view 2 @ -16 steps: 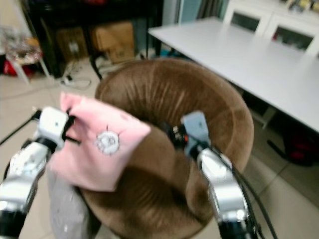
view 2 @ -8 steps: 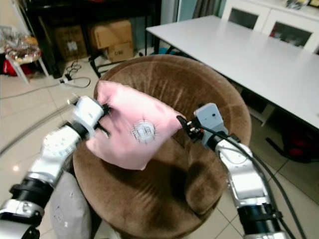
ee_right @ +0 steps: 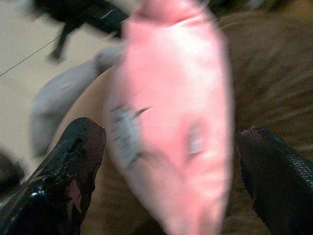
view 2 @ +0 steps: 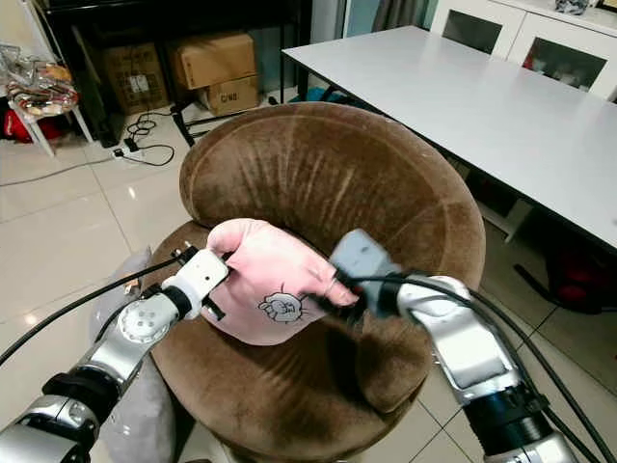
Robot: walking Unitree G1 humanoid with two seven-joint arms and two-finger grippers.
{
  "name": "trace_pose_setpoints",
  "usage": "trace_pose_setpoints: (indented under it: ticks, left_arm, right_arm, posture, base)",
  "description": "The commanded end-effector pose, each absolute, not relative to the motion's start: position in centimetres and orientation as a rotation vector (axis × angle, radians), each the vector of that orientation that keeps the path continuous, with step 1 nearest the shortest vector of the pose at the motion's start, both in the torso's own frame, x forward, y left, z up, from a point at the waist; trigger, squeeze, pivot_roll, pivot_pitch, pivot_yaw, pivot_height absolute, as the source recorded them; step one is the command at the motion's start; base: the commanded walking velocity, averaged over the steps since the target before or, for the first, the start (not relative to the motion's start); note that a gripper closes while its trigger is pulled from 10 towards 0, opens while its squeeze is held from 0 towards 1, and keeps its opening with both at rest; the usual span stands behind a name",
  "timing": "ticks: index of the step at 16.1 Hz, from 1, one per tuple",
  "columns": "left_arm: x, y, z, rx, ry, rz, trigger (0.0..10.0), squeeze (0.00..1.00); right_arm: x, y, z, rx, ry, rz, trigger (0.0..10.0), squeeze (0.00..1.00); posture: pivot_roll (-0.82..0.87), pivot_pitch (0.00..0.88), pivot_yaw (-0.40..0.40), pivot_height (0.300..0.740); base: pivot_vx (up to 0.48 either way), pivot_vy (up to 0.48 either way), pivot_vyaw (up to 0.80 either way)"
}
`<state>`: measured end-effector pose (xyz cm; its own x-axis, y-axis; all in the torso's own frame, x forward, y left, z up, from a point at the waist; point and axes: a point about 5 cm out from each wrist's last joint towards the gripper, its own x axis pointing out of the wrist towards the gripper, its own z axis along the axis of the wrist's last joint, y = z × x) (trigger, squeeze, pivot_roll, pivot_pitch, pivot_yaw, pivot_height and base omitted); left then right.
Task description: Move the pillow to the sofa from floor
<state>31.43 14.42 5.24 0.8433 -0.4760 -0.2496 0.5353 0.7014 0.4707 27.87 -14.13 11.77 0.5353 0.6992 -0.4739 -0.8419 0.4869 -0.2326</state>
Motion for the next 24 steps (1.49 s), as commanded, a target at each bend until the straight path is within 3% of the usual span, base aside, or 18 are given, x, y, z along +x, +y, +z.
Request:
trace_pose_setpoints:
  ticks: [1, 6, 7, 8, 11, 12, 14, 24]
  left_arm:
    - [31.6, 14.3, 5.2, 0.572, 0.11, -0.565, 10.0, 0.0]
    - [31.4, 14.0, 4.9, 0.587, 0.095, -0.578, 10.0, 0.0]
    - [31.4, 13.8, 4.8, 0.587, 0.092, -0.585, 10.0, 0.0]
    - [31.3, 13.7, 4.8, 0.589, 0.089, -0.59, 10.0, 0.0]
    - [31.3, 13.7, 4.7, 0.589, 0.087, -0.595, 10.0, 0.0]
    - [31.3, 13.7, 4.7, 0.592, 0.088, -0.597, 10.0, 0.0]
    - [31.3, 13.7, 4.7, 0.593, 0.087, -0.597, 10.0, 0.0]
    - [31.5, 14.1, 4.7, 0.597, 0.099, -0.592, 10.0, 0.0]
  right_arm:
    - [27.9, -13.9, 11.7, -0.508, 0.383, 1.003, 10.0, 1.0]
    - [31.4, -12.5, 9.6, -0.505, 0.506, 0.826, 10.0, 1.0]
    - [31.9, -12.0, 8.9, -0.527, 0.534, 0.808, 10.0, 0.78]
    - [32.0, -11.3, 8.5, -0.532, 0.556, 0.834, 10.0, 0.0]
    - [31.5, -9.8, 7.0, -0.527, 0.62, 0.93, 10.0, 0.0]
    - [32.0, -9.4, 6.5, -0.528, 0.618, 0.878, 10.0, 0.0]
    - [32.8, -9.0, 6.7, -0.446, 0.59, 0.803, 0.0, 0.0]
    - [32.9, -8.5, 6.5, -0.406, 0.563, 0.813, 0.0, 0.0]
  posture:
    - [-0.11, 0.0, -0.029, 0.74]
    - [-0.1, 0.0, -0.038, 0.74]
    - [-0.1, 0.0, -0.04, 0.74]
    - [-0.1, 0.0, -0.04, 0.74]
    - [-0.1, 0.0, -0.039, 0.74]
    - [-0.09, 0.0, -0.04, 0.74]
    - [-0.09, 0.0, -0.041, 0.74]
    - [-0.09, 0.0, -0.033, 0.74]
  base:
    - [0.0, 0.0, 0.0]
    - [0.0, 0.0, 0.0]
    - [0.0, 0.0, 0.0]
    - [0.0, 0.0, 0.0]
    - [0.0, 0.0, 0.0]
    - [0.0, 0.0, 0.0]
    - [0.0, 0.0, 0.0]
    - [0.0, 0.0, 0.0]
